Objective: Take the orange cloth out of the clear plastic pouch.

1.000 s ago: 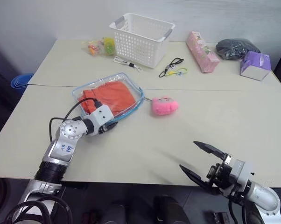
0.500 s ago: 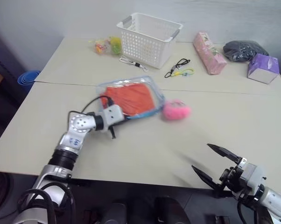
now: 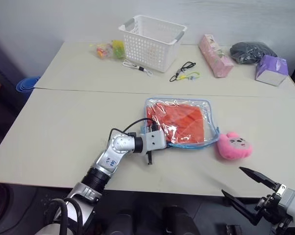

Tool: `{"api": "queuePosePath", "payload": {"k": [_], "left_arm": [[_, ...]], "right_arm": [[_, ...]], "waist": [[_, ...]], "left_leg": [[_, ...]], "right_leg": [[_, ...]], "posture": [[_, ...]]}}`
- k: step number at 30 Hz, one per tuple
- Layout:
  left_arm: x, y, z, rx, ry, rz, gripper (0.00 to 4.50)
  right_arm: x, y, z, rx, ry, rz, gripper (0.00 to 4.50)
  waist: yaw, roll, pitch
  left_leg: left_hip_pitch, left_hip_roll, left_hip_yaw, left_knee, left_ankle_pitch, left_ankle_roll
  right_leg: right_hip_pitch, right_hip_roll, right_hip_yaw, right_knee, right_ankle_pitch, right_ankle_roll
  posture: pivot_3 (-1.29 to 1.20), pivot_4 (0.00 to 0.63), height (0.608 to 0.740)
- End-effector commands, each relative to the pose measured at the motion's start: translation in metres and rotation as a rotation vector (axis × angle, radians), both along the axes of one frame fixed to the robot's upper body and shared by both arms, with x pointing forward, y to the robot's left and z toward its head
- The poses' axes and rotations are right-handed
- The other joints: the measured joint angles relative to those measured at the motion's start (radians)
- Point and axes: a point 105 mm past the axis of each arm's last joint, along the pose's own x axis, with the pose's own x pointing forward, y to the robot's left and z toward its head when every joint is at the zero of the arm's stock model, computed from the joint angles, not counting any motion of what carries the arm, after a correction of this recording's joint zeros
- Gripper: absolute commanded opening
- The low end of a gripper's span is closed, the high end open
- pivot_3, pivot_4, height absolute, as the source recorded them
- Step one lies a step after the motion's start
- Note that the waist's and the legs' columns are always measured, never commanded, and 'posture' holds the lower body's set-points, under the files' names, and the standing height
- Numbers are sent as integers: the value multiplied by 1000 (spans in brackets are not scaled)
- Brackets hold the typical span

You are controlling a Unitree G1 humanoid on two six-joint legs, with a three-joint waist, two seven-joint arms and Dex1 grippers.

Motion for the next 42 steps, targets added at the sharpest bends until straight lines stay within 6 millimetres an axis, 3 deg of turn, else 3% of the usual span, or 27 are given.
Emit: {"api": "queuePosePath", "payload": {"k": [1,5,8,13,15,17,21,22,25,33,36,42], "left_arm": [[-3,-4,9,-43,-3,16,654],[-1,5,24,-109,21,37,1804],[-16,18,47,-240,81,-59,2675],[-20,59,66,-357,120,-76,2675],[-27,76,67,-347,164,-109,2675],[-29,89,65,-324,195,-104,3030],[-39,112,52,-265,270,-81,4180],[-42,116,49,-260,282,-72,4486],[-48,121,42,-257,295,-50,4500],[-52,127,26,-294,316,44,4500],[-51,127,25,-302,322,52,4500],[-52,124,24,-306,342,36,4500]], "right_arm": [[7,-2,24,12,-85,-2,4500],[22,-8,32,11,-65,-37,4500],[42,-12,32,-19,4,-41,4500],[73,-24,23,-120,166,-40,4500],[86,-36,17,-177,224,-69,4500],[97,-46,11,-229,262,-96,4500],[106,-64,-2,-295,366,-84,4500],[105,-67,-3,-307,375,-77,4315],[105,-67,2,-310,346,-37,3695],[88,-48,46,-136,100,68,1039],[78,-30,65,-11,68,132,1039],[54,11,58,-50,167,341,1039]], "waist": [[-1,0,0],[-1,0,0],[-5,0,0],[-3,0,0],[-4,0,0],[-4,0,0],[-1,0,0],[-1,0,0],[0,0,0],[-3,0,0],[-3,0,0],[-4,0,0]], "left_leg": [[0,0,0,0,0,0],[0,0,0,0,0,-1],[-1,0,0,0,3,-5],[0,0,-1,1,4,-7],[-1,0,-1,1,4,-7],[-1,0,-1,1,4,-6],[-2,0,-1,1,3,-5],[-2,0,-1,1,3,-4],[-2,0,-2,1,2,-3],[-2,0,-2,0,2,-3],[-2,1,-2,0,2,-3],[-2,1,-3,-1,2,-3]], "right_leg": [[0,0,0,0,0,0],[0,0,0,0,0,0],[-1,0,0,0,0,0],[-1,0,0,0,0,0],[-1,0,-1,0,0,0],[-1,0,-1,0,0,0],[-1,0,-1,-1,0,0],[-1,-1,-1,-1,0,0],[0,-1,-2,-3,0,0],[0,-1,-2,-4,0,0],[0,-1,-2,-4,0,0],[0,-1,-2,-4,0,0]], "posture": [[0,150,740],[0,150,740],[0,150,740],[0,150,740],[0,150,740],[0,150,740],[0,150,740],[0,150,740],[0,150,740],[0,150,740],[0,150,740],[0,150,740]]}}
